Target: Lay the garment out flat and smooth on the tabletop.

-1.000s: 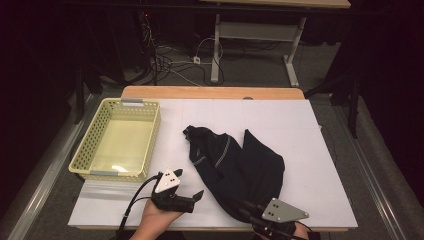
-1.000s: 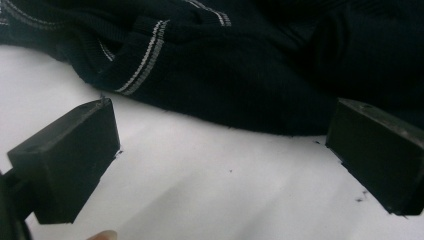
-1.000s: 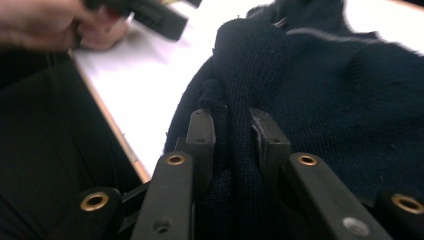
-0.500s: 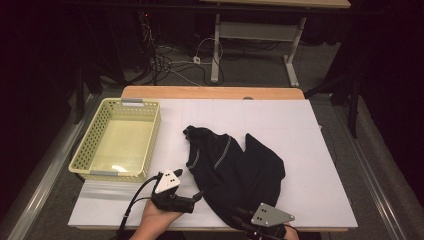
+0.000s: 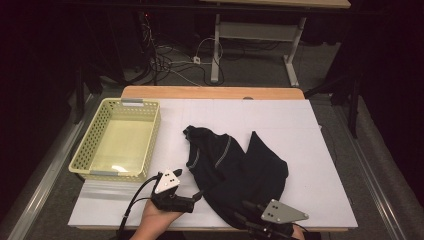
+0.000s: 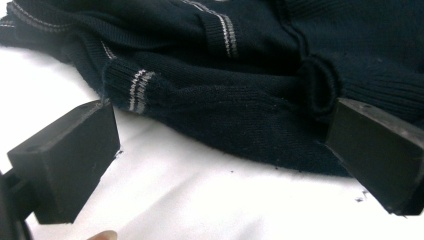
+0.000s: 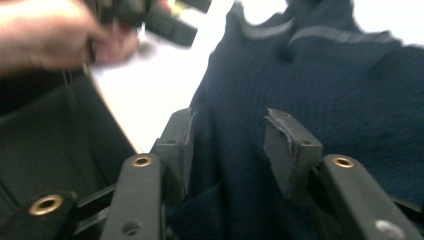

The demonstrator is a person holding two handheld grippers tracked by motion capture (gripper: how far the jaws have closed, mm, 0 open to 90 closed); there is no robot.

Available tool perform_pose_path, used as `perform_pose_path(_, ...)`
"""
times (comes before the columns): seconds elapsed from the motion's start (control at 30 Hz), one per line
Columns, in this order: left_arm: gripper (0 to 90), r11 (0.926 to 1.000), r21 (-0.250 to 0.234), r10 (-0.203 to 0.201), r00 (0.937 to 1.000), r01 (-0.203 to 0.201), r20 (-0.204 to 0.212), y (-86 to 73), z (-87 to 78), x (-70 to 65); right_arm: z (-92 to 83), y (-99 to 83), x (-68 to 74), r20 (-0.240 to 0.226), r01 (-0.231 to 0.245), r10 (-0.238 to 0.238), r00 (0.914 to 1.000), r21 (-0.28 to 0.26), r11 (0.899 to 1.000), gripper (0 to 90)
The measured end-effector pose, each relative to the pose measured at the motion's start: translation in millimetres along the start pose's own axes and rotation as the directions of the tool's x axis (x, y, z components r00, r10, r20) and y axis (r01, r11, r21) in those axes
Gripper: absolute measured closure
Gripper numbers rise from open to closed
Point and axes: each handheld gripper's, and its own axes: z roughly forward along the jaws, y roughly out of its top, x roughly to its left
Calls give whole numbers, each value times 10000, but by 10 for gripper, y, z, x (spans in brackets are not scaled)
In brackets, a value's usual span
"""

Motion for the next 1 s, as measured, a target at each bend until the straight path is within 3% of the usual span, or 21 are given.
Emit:
perform_pose_path(0.13,5,9999,90,55,9999,-56,94,5,11,1,-156,76,-85,272,-289,309,9992,-722,9970,532)
perform_pose_path(0.37,9,9998,168,120,9999,-121,66,9,17,-6,-267,115,-340,776,-777,874,9931,-1208,9896,473)
perform_pose_path(0.6,9,9999,130,32,10000,-31,-23,7,15,-3,-355,127,-408,1525,-406,597,9865,-1253,9913,444)
perform_pose_path(1.0,9,9998,163,104,9999,-106,101,9,18,-1,-323,163,-505,1905,-643,889,9777,-1315,9892,406)
